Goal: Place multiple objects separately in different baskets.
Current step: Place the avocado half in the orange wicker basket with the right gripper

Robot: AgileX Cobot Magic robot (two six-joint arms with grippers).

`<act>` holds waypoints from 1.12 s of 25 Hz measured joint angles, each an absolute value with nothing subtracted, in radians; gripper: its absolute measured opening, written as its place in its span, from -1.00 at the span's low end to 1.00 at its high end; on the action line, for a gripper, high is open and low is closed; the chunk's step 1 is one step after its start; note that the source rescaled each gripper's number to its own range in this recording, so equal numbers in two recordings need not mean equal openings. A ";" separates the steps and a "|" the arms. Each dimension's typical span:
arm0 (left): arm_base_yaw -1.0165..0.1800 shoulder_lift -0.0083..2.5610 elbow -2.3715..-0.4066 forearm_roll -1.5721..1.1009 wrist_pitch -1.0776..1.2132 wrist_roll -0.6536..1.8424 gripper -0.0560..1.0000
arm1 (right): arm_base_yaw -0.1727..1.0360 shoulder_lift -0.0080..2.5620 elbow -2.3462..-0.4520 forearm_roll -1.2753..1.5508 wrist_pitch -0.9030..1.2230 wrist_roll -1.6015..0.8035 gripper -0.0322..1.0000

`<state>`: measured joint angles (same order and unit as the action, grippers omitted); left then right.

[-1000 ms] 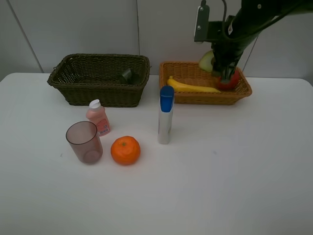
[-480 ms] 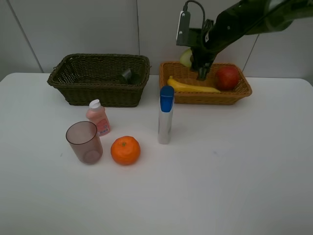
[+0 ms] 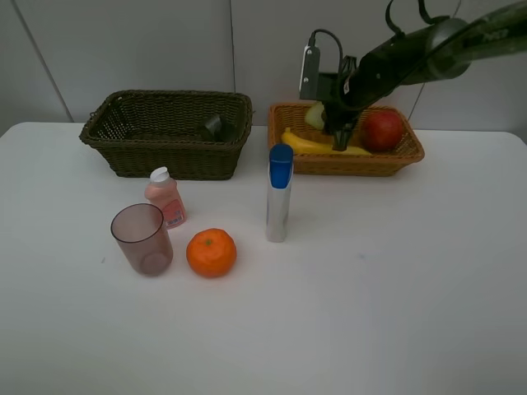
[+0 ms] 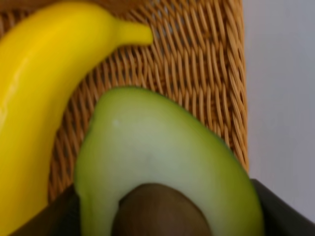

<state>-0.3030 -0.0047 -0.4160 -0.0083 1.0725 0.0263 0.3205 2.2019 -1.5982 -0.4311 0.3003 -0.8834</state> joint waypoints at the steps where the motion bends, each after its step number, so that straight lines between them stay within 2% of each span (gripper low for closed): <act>1: -0.303 -0.005 -0.416 -0.008 1.073 0.026 1.00 | 0.316 2.202 -1.598 -0.431 0.299 -0.883 -0.07; 20: -0.303 -0.005 -0.416 -0.008 1.073 0.026 1.00 | 0.302 2.208 -1.600 -0.432 0.292 -0.883 -0.07; 22: -0.303 -0.005 -0.416 -0.008 1.073 0.026 1.00 | 0.302 2.208 -1.600 -0.432 0.292 -0.883 0.12; 24: -0.303 -0.005 -0.416 -0.008 1.073 0.026 1.00 | 0.302 2.208 -1.600 -0.432 0.290 -0.881 0.43; 26: -0.303 -0.005 -0.416 -0.008 1.073 0.026 1.00 | 0.302 2.208 -1.600 -0.432 0.277 -0.879 0.59; 28: -0.303 -0.005 -0.416 -0.008 1.073 0.026 1.00 | 0.302 2.208 -1.601 -0.432 0.271 -0.879 0.65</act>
